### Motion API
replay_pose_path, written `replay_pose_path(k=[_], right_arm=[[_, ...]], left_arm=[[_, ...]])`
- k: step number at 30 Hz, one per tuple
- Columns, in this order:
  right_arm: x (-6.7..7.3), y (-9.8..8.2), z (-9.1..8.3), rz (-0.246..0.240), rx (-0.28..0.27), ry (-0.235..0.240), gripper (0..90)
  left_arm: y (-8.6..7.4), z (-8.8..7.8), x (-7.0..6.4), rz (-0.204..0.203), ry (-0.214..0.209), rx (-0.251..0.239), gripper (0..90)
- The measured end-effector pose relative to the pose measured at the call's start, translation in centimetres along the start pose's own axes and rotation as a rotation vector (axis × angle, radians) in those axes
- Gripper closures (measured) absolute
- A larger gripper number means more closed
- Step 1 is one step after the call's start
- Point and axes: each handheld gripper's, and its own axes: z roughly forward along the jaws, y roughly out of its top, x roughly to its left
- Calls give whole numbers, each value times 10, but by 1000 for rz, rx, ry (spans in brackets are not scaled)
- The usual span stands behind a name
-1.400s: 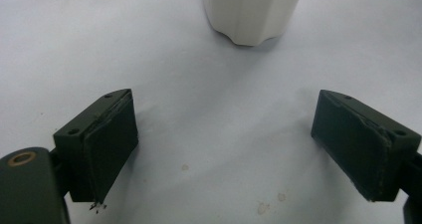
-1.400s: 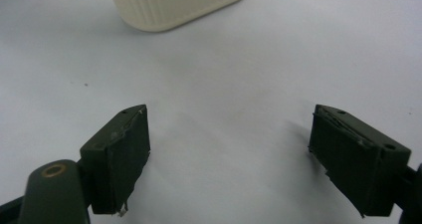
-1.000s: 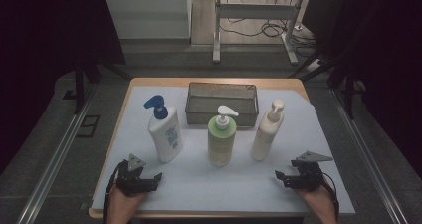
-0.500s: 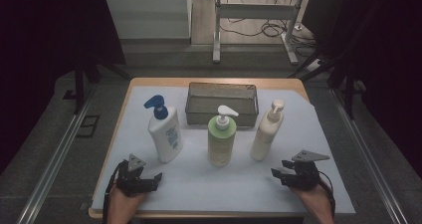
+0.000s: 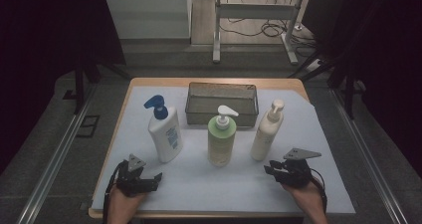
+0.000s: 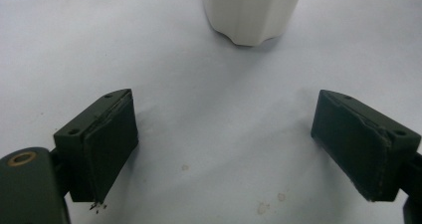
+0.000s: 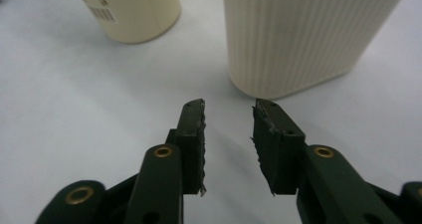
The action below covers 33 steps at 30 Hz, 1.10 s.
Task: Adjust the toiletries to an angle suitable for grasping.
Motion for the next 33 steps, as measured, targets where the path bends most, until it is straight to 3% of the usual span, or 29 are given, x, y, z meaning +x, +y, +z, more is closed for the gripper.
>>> replay_pose_path(k=[9, 13, 22, 33], right_arm=[[9, 10, 6, -23, -29, 1, 896], [14, 16, 11, -20, -36, 2, 900], [26, 29, 27, -21, -47, -47, 900], [22, 29, 36, -11, -52, -111, 900]], left_arm=[[0, 0, 0, 0, 0, 0, 107], [0, 0, 0, 0, 0, 0, 107], [0, 0, 0, 0, 0, -1, 107], [0, 0, 0, -1, 0, 0, 107]])
